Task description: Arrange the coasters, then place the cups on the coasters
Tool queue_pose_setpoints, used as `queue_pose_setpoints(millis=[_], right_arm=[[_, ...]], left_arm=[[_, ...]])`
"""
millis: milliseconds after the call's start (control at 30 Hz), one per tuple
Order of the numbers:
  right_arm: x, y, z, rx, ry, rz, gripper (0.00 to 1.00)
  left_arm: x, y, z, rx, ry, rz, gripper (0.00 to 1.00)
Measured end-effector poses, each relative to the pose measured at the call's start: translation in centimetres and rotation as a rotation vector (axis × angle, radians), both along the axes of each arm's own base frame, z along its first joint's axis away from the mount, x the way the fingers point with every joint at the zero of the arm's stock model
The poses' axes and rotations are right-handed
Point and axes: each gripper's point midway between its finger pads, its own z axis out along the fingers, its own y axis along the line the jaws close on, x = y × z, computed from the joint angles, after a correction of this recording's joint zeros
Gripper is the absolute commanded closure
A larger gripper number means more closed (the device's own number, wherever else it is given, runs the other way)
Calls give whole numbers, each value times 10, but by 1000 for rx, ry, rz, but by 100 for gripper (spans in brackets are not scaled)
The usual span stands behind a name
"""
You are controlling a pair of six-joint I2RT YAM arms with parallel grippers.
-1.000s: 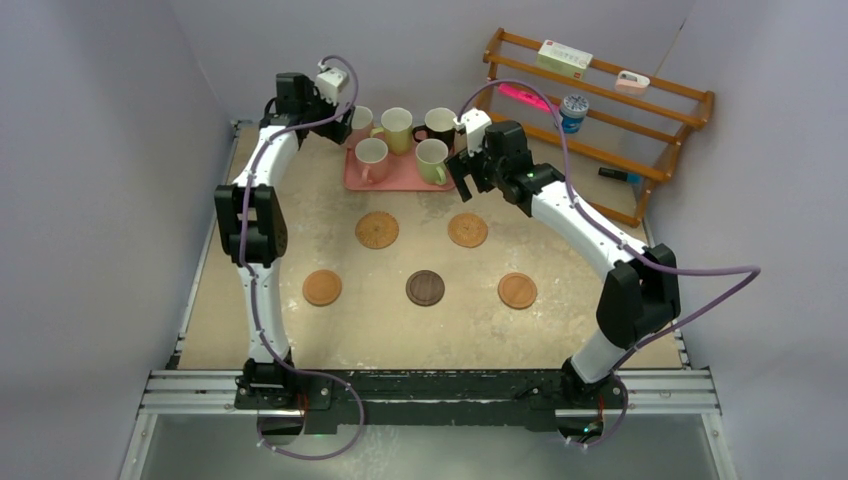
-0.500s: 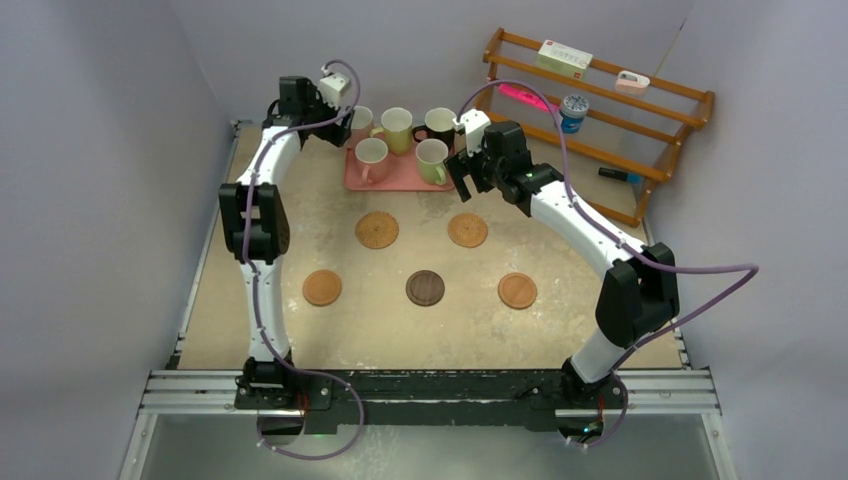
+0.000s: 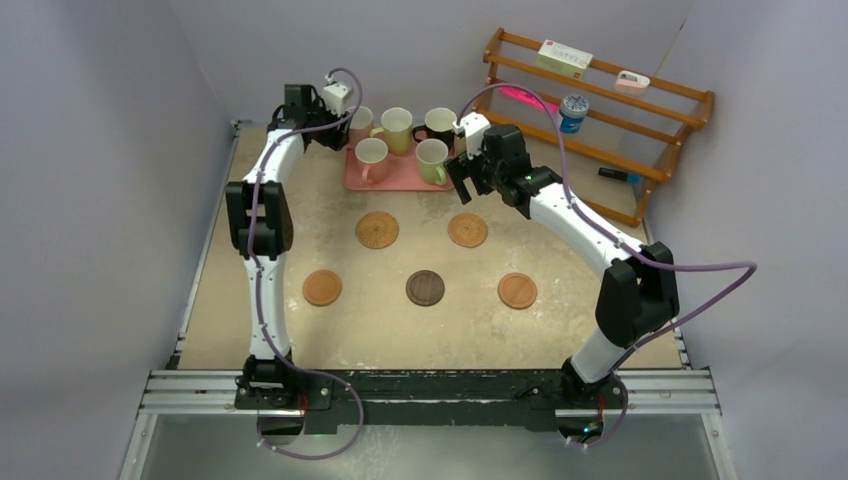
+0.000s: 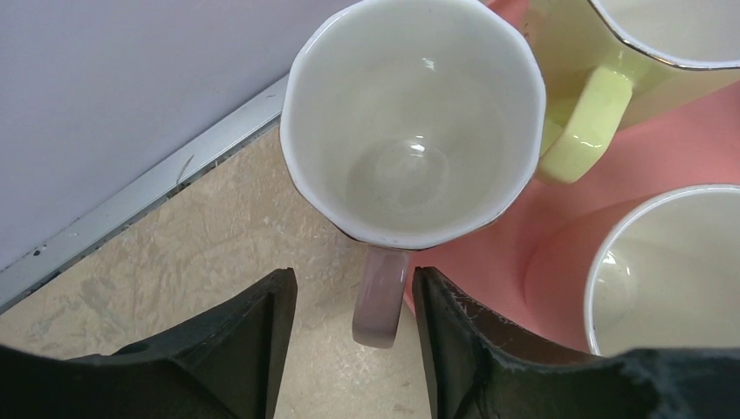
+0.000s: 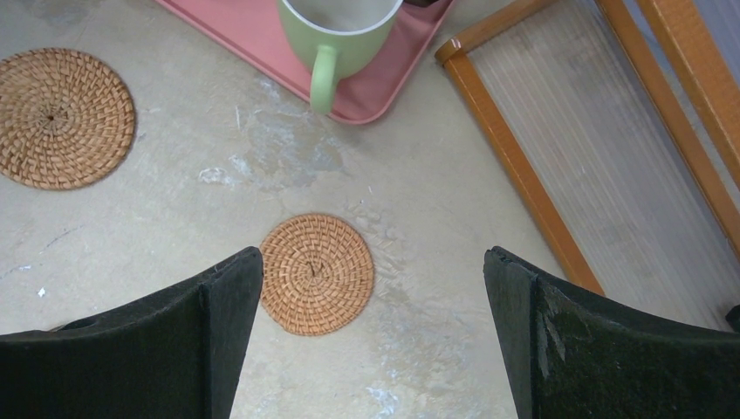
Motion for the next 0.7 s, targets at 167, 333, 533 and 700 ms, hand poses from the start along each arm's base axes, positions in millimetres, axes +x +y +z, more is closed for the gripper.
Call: queue_pose_setpoints(millis=[167,333,533,700], right_arm=[[-1,-1,-4,-5,3,-1,2],[-1,-4,-7,-16,4,-13,2],[0,-4,-7,-16,0,-15,2],[1,-6,-6,-21,-5,-20,2]], left_arm=[[2,-2,-3,-8,1,-10,65],[2,-5,-2,-19,-2,-21,69],[1,-8,-2,-31,1,-30,100],[3,-7,-1,-32,-4,-26,100]])
